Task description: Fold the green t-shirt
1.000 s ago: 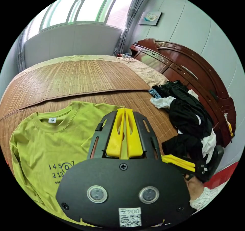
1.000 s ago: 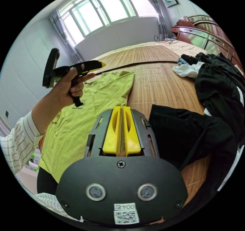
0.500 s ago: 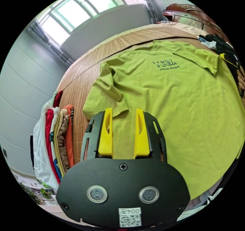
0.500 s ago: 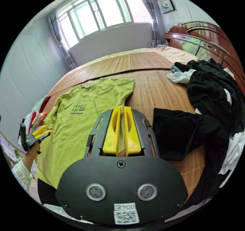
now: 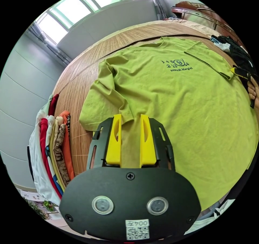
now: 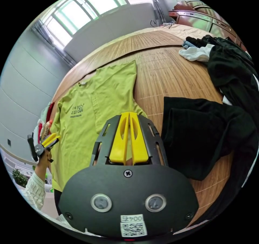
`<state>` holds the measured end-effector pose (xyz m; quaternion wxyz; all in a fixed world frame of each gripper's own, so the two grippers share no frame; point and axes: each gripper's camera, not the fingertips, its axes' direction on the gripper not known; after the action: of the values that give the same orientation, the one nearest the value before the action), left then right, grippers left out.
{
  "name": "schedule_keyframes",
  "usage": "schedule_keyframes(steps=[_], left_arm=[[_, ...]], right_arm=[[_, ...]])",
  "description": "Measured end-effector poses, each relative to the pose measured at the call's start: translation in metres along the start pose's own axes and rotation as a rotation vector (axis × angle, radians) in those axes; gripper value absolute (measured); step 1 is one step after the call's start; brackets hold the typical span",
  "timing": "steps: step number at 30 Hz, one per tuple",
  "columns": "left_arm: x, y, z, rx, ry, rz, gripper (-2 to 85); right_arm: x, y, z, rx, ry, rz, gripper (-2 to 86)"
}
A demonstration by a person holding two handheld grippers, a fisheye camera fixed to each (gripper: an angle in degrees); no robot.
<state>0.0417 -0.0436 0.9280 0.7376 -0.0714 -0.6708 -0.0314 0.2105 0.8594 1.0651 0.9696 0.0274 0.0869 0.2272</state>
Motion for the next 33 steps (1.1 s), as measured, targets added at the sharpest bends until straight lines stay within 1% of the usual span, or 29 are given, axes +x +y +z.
schedule_keyframes(steps=[2, 4, 5, 8, 12, 15, 17, 21, 24, 25, 26, 28, 30, 31, 32, 33], left_arm=[[-0.008, -0.001, 0.002, -0.023, 0.035, -0.032, 6.0], [-0.022, 0.000, 0.001, -0.018, 0.055, -0.089, 3.0], [-0.036, 0.001, 0.000, -0.016, 0.113, -0.121, 2.1], [-0.082, 0.001, -0.009, -0.010, 0.201, -0.198, 1.2], [-0.150, -0.008, -0.022, 0.008, 0.190, -0.305, 0.8], [-0.204, -0.033, -0.030, 0.012, 0.109, -0.367, 0.8], [-0.239, -0.059, -0.027, 0.012, 0.022, -0.408, 1.0], [-0.272, -0.097, 0.001, -0.030, -0.065, -0.464, 2.2], [-0.278, -0.117, 0.046, -0.213, -0.216, -0.410, 6.2], [-0.281, -0.118, 0.064, -0.299, -0.275, -0.406, 9.0], [-0.281, -0.115, 0.075, -0.336, -0.313, -0.378, 10.3], [-0.283, -0.103, 0.074, -0.294, -0.348, -0.382, 11.2], [-0.290, -0.083, 0.063, -0.224, -0.337, -0.420, 11.2], [-0.295, -0.063, 0.049, -0.156, -0.299, -0.447, 10.7], [-0.296, -0.039, 0.032, -0.071, -0.211, -0.463, 10.0], [-0.294, -0.024, 0.022, -0.024, -0.149, -0.457, 9.6]], right_arm=[[0.000, 0.004, -0.016, 0.082, -0.071, -0.019, -0.8], [-0.002, 0.009, -0.025, 0.134, -0.073, -0.039, -0.8], [-0.004, 0.012, -0.027, 0.154, -0.074, -0.058, -0.8], [-0.006, 0.016, -0.028, 0.165, -0.109, -0.089, -0.8], [-0.012, 0.017, -0.023, 0.143, -0.166, -0.147, -0.8], [-0.013, 0.020, -0.019, 0.124, -0.204, -0.175, -0.7], [-0.011, 0.020, -0.018, 0.114, -0.233, -0.183, -0.7], [-0.005, 0.020, -0.014, 0.085, -0.283, -0.195, -0.7], [-0.003, 0.019, -0.013, 0.071, -0.293, -0.226, -0.7], [-0.004, 0.019, -0.013, 0.070, -0.291, -0.235, -0.7], [-0.004, 0.019, -0.014, 0.072, -0.286, -0.251, -0.7], [-0.004, 0.019, -0.016, 0.081, -0.282, -0.271, -0.7], [-0.005, 0.018, -0.021, 0.102, -0.299, -0.298, -0.7], [-0.005, 0.018, -0.023, 0.106, -0.310, -0.305, -0.7], [-0.007, 0.018, -0.029, 0.115, -0.337, -0.321, -0.7], [-0.010, 0.018, -0.037, 0.127, -0.364, -0.345, -0.7]])
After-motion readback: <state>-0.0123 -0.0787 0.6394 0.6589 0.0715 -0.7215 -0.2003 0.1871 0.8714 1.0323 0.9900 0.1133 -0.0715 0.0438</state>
